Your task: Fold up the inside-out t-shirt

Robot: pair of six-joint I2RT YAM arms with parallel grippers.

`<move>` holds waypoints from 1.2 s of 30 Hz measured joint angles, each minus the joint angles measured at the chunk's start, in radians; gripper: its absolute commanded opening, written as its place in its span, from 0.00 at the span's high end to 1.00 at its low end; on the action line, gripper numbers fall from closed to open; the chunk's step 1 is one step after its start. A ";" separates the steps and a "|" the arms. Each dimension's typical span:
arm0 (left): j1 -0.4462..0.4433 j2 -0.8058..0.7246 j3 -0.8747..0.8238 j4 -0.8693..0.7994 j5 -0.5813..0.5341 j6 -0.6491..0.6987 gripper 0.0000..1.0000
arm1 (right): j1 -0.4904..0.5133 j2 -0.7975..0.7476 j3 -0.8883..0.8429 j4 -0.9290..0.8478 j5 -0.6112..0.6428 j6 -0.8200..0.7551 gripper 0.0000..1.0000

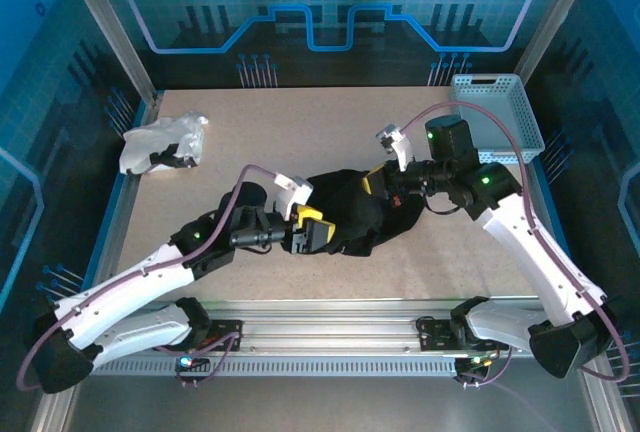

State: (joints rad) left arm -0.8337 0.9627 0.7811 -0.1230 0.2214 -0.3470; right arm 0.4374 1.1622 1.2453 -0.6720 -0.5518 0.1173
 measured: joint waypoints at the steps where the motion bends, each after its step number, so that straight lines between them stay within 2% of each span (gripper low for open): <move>1: -0.032 0.007 0.003 0.001 -0.035 0.014 0.34 | 0.000 0.003 0.000 0.003 0.000 0.006 1.00; 4: -0.129 0.059 0.030 -0.001 -0.154 0.062 0.30 | 0.000 0.016 0.000 0.012 -0.003 0.023 1.00; 8: -0.177 0.169 0.084 0.011 -0.280 0.096 0.33 | 0.000 0.024 0.000 0.026 -0.006 0.046 1.00; 9: -0.177 0.198 0.092 0.025 -0.303 0.100 0.40 | 0.000 0.024 0.000 0.032 -0.006 0.052 1.00; 11: -0.177 0.254 0.100 0.062 -0.347 0.106 0.62 | 0.000 0.024 0.000 0.045 -0.007 0.062 1.00; 13: -0.175 0.307 0.104 0.097 -0.393 0.114 0.90 | 0.000 0.024 0.000 0.051 -0.006 0.067 1.00; 14: -0.169 0.322 0.104 0.106 -0.405 0.113 0.98 | 0.000 0.024 0.000 0.051 -0.002 0.067 1.00; 15: -0.158 0.330 0.103 0.109 -0.410 0.108 1.00 | 0.000 0.024 0.000 0.048 0.008 0.066 1.00; 18: -0.060 0.306 0.070 0.145 -0.378 0.087 1.00 | 0.000 0.024 0.000 0.030 0.064 0.063 1.00; 23: 0.134 0.188 -0.013 0.186 -0.246 0.039 1.00 | 0.019 0.050 0.000 0.040 0.103 0.062 0.98; 28: 0.211 0.103 -0.042 0.182 -0.121 0.019 1.00 | 0.060 0.141 0.022 0.052 0.146 0.059 0.98; 36: 0.336 -0.034 -0.134 0.156 -0.047 -0.076 1.00 | 0.080 0.249 0.103 0.055 0.213 0.035 0.91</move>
State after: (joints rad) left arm -0.4980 0.9287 0.6468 0.0330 0.1745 -0.4232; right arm 0.5171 1.4109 1.3487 -0.6174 -0.3386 0.1520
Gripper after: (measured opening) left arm 0.053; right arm 0.089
